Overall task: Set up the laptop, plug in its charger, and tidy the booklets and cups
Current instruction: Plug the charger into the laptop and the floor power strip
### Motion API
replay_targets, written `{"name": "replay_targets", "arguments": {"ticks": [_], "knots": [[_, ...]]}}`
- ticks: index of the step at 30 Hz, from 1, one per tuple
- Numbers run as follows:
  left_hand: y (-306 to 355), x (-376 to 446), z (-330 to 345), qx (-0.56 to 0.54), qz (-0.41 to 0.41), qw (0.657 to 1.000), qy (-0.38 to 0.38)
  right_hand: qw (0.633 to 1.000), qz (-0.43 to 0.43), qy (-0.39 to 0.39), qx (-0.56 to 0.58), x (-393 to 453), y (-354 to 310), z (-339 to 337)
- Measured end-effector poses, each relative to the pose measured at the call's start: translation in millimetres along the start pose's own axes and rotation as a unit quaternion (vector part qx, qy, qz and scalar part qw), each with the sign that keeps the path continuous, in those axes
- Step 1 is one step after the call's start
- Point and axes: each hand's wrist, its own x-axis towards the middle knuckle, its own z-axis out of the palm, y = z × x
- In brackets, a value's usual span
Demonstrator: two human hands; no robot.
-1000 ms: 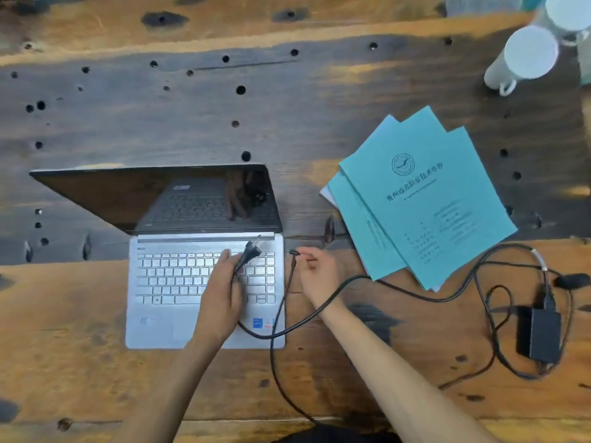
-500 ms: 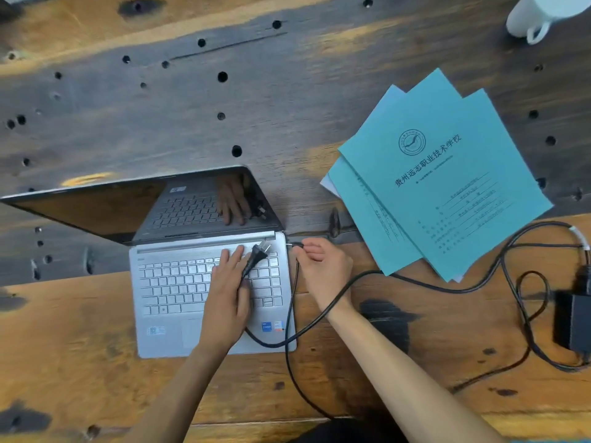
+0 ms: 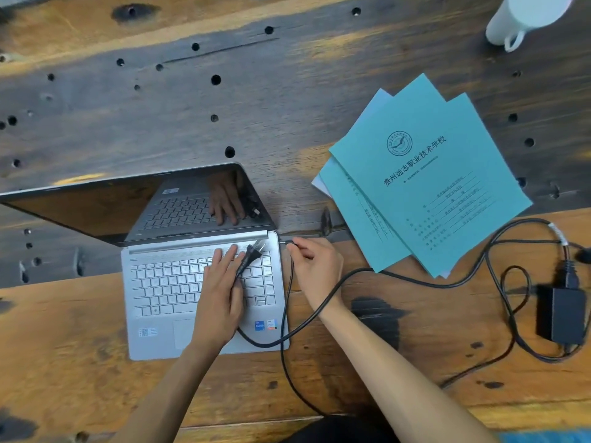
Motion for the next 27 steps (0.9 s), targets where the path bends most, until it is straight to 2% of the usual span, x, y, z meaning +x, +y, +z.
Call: {"name": "replay_targets", "arguments": {"ticks": [6, 15, 27], "knots": [[2.8, 0.4, -1.7, 0.001, 0.000, 1.000, -0.004, 1.000, -0.001, 0.000, 0.029, 1.7, -0.4, 1.1], [6.8, -0.4, -4.9, 0.004, -0.010, 1.000, -0.009, 0.999, -0.006, 0.031, 0.001, -2.7, -4.6, 6.1], [5.9, -1.1, -0.4, 0.035, -0.002, 0.999, 0.002, 1.000, -0.017, 0.017, -0.008, 0.5, -0.5, 7.1]]}}
